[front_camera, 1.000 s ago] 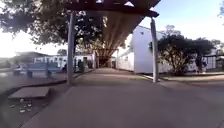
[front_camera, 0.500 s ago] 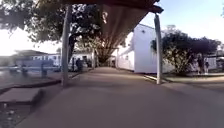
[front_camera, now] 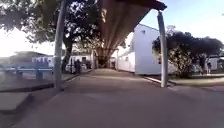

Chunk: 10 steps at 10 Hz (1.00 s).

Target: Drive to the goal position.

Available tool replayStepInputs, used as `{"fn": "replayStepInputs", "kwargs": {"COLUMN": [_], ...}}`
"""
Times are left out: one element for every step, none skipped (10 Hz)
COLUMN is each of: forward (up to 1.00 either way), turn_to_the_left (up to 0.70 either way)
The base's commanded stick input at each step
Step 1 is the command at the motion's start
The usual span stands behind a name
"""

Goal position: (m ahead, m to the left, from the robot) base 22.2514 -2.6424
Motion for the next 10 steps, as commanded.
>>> {"fn": "replayStepInputs", "kwargs": {"forward": [0.7, 0.7, 0.7, 0.7, 0.7, 0.7, 0.7, 0.7, 0.7, 0.7], "turn_to_the_left": [0.0, 0.0, 0.0, 0.0, 0.0, 0.0, 0.0, 0.0, 0.0, 0.0]}}
